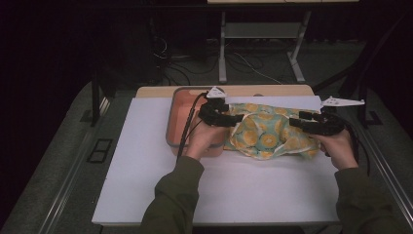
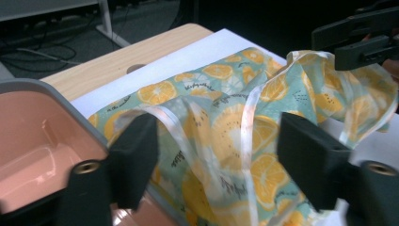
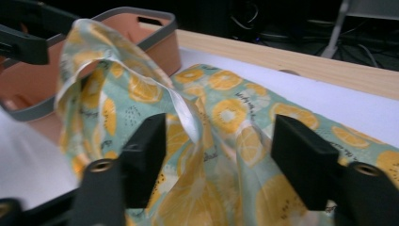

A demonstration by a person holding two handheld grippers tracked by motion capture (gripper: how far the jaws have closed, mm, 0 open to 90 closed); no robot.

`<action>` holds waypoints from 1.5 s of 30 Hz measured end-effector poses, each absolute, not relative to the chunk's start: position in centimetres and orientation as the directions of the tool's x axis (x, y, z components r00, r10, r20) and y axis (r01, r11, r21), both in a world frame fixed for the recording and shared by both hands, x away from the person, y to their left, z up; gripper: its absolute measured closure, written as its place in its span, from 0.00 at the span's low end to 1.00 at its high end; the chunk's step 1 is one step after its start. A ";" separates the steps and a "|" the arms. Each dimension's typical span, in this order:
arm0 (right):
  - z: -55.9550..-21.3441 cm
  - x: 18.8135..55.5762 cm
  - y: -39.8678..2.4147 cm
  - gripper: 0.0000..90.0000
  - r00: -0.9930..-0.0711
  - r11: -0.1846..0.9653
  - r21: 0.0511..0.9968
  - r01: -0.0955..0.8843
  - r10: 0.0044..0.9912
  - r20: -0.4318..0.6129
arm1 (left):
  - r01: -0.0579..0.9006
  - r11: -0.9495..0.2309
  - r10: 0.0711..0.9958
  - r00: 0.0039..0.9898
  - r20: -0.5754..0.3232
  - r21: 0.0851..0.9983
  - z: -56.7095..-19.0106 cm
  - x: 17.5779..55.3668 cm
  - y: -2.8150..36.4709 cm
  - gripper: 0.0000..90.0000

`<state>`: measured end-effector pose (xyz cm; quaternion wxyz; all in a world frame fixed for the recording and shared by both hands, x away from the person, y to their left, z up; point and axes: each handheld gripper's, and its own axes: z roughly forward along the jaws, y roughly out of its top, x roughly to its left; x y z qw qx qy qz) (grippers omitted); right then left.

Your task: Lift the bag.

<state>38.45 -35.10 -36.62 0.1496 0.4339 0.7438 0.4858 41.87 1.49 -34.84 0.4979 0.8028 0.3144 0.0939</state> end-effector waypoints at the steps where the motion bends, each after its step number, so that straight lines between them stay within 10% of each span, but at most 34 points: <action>1: -36.4 38.2 -35.1 0.33 -0.580 0.158 0.850 0.503 0.790 0.196 | 0.410 -0.309 0.587 0.792 -0.167 0.859 -34.8 41.6 1.7 0.23; 24: -35.0 31.5 -33.4 0.21 -0.728 0.214 0.895 0.391 0.667 0.158 | 0.320 -0.351 0.528 0.844 -0.097 0.880 -34.8 31.8 10.1 0.07; 45: -41.9 26.6 -31.5 0.17 -0.773 0.313 0.868 0.385 0.624 0.118 | 0.365 -0.382 0.559 0.823 -0.102 0.849 -40.7 26.9 15.8 0.00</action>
